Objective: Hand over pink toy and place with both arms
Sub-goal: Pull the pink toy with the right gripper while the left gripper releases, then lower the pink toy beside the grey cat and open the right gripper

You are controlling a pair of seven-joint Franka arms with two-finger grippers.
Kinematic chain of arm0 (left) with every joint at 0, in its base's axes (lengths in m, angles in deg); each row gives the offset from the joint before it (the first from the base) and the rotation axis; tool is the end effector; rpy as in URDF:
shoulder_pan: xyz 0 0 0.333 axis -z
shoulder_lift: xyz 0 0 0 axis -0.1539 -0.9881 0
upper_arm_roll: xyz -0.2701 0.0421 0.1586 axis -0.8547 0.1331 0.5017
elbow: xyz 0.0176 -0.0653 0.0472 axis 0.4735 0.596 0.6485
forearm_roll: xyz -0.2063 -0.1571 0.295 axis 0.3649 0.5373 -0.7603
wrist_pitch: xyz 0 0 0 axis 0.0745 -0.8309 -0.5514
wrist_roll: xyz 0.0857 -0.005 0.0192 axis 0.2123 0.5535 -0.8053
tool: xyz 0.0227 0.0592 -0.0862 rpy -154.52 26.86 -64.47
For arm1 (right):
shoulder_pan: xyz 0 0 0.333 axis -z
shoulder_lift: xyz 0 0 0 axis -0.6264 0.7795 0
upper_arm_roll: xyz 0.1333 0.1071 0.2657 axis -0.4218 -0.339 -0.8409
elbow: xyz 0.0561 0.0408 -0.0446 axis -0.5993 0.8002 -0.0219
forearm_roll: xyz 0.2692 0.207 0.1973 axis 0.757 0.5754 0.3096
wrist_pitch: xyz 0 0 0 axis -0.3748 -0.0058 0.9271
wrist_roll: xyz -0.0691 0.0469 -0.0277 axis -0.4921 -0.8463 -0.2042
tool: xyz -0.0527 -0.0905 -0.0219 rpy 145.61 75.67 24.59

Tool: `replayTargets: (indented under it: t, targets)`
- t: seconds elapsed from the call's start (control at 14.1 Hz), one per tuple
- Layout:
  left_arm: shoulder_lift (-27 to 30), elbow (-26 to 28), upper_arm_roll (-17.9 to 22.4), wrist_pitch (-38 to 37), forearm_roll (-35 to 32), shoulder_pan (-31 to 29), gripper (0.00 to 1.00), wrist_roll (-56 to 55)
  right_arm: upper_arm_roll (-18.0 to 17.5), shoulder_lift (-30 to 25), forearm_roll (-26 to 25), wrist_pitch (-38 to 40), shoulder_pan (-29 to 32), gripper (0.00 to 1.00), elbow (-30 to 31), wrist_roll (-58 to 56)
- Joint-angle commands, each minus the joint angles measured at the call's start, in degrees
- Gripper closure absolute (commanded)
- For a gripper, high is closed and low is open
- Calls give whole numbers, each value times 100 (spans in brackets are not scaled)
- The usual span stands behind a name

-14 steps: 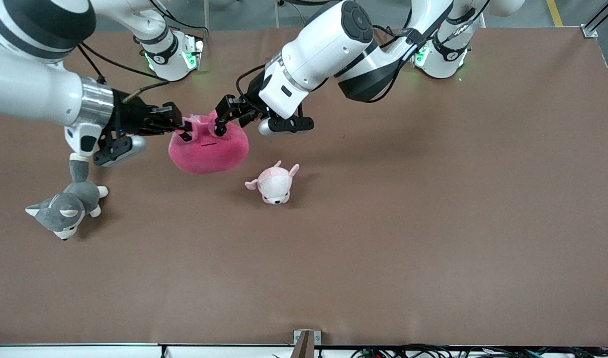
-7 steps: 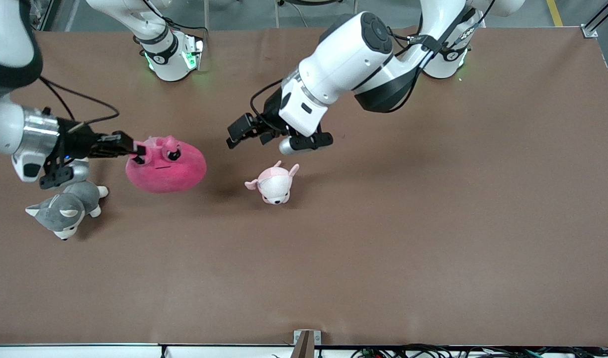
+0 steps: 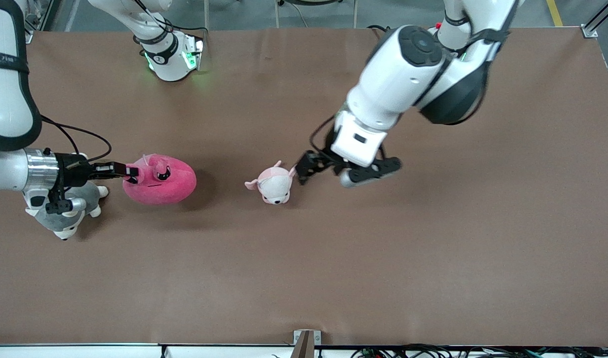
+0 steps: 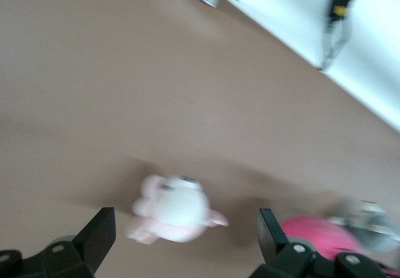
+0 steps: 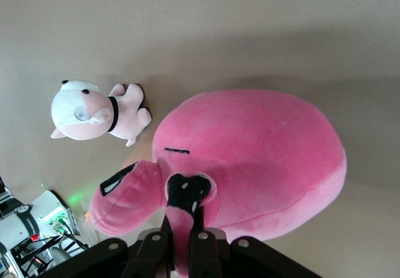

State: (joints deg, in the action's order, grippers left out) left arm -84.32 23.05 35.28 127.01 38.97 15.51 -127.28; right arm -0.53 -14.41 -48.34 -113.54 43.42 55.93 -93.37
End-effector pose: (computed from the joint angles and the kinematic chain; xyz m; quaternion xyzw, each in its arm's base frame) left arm 0.5836 -0.4113 0.5416 0.9651 0.1852 0.0592 0.1753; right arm 0.6108 -0.0137 0.4095 -0.9497 -0.0068 0.1424 0.2788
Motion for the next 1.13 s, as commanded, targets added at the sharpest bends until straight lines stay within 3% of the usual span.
replayTargets:
  t: [0.0,0.14,0.21,0.35,0.71,1.06]
  targets:
    - [220,72,9,-909,-816,-334,0,692,-100,151,297,42,309,98,-40,-202]
    - [395,72,1,-1349,-1756,-493,0,956,-100,335,439,42,398,98,-40,-368]
    - [483,72,1,-1456,-1900,-633,0,1106,-109,406,509,42,407,98,-49,-404]
    - [650,72,1,-1579,-1919,-923,0,1544,-100,564,807,33,407,98,-57,-413]
    - [1177,72,-17,-2360,-1875,-1609,0,2643,-109,793,879,-168,363,98,-57,-484]
    - [1723,142,1,-2906,-1128,-2374,0,3865,-109,925,870,-257,433,98,-40,-501]
